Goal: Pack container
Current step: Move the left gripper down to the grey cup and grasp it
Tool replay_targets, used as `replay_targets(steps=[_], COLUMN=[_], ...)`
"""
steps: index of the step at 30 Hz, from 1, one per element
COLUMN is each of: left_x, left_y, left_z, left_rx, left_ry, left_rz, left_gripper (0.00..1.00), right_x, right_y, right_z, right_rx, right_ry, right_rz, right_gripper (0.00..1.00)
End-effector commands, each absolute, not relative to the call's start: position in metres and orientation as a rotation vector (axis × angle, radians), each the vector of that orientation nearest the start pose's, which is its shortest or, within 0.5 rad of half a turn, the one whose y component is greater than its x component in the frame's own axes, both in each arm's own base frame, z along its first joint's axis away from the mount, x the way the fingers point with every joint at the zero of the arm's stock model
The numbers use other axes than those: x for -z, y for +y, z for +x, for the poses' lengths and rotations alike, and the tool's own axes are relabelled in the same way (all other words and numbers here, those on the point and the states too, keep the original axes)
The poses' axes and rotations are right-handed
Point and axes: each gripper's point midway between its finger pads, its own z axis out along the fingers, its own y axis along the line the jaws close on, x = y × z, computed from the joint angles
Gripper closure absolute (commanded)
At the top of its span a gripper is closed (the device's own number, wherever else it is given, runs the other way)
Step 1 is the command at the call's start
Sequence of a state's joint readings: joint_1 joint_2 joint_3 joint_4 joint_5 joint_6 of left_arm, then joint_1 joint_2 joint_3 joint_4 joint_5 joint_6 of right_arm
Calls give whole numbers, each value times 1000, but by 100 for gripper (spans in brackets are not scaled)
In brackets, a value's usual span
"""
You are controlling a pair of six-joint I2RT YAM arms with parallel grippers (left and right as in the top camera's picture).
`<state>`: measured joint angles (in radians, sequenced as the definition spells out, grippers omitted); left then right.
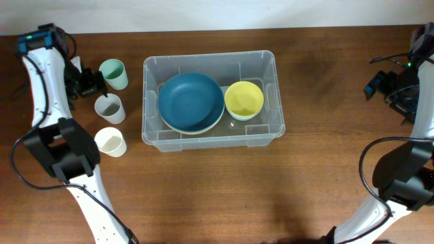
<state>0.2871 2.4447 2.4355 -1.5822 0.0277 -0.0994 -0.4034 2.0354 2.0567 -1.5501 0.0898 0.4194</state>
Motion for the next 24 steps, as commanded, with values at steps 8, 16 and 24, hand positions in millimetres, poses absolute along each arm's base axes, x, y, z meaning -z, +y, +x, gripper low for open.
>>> replay_targets(steps=[8, 16, 24], left_x=[-70, -50, -46], left_y=[116, 119, 119], left_z=[441, 435, 436], left_rx=[69, 44, 48], left_ry=[3142, 3167, 3165], left_rz=[-622, -631, -631], left_gripper=[1, 3, 59], right_x=[-168, -168, -168], right_y=[-171, -171, -171], right_z=[352, 353, 353], right_rx=[164, 164, 164], right_ry=[2834, 2834, 2834], right_rz=[1257, 1257, 1257], right_gripper=[1, 1, 1])
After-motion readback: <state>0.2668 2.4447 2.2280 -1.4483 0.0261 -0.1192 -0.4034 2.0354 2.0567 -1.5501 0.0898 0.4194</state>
